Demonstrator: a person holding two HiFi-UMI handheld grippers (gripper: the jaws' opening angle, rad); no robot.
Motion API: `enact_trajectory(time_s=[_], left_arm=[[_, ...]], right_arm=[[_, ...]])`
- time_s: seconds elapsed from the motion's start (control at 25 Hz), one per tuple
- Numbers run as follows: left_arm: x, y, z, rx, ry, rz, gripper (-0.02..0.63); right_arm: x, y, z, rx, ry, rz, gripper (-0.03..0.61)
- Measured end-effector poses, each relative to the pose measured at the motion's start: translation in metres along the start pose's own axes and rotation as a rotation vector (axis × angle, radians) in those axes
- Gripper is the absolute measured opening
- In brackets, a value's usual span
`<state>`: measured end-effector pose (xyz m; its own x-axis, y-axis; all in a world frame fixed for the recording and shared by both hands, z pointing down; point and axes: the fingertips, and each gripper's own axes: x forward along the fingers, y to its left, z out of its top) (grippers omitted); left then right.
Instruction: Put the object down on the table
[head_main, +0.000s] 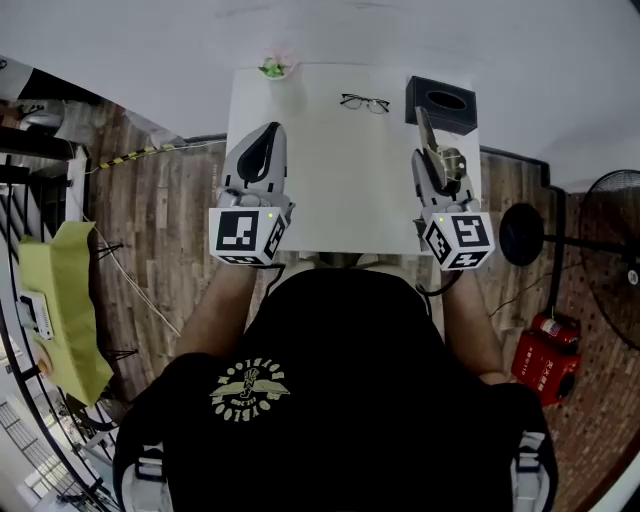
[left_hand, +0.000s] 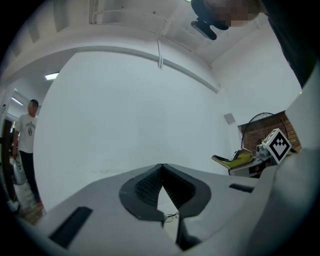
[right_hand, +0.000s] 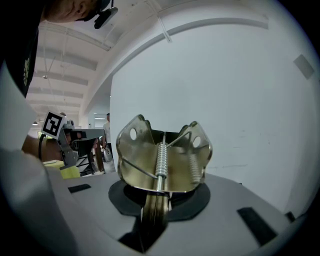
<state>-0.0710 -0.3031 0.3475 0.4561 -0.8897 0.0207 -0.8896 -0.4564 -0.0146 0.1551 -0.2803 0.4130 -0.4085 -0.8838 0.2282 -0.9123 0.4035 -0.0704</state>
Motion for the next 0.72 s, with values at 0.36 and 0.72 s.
enact_trajectory(time_s=[0.36, 0.72], left_arm=[[0.001, 0.003, 0.0, -0.001, -0.008, -0.003, 0.006], [-0.009, 0.015, 0.005, 0.011, -0.007, 0.014, 0.006]], right_arm=[[0.007, -0.003, -0.044, 0.021, 0.082, 0.008, 0.064], [0.015, 0.001, -0.092, 0.079, 0.168, 0.01, 0.064]])
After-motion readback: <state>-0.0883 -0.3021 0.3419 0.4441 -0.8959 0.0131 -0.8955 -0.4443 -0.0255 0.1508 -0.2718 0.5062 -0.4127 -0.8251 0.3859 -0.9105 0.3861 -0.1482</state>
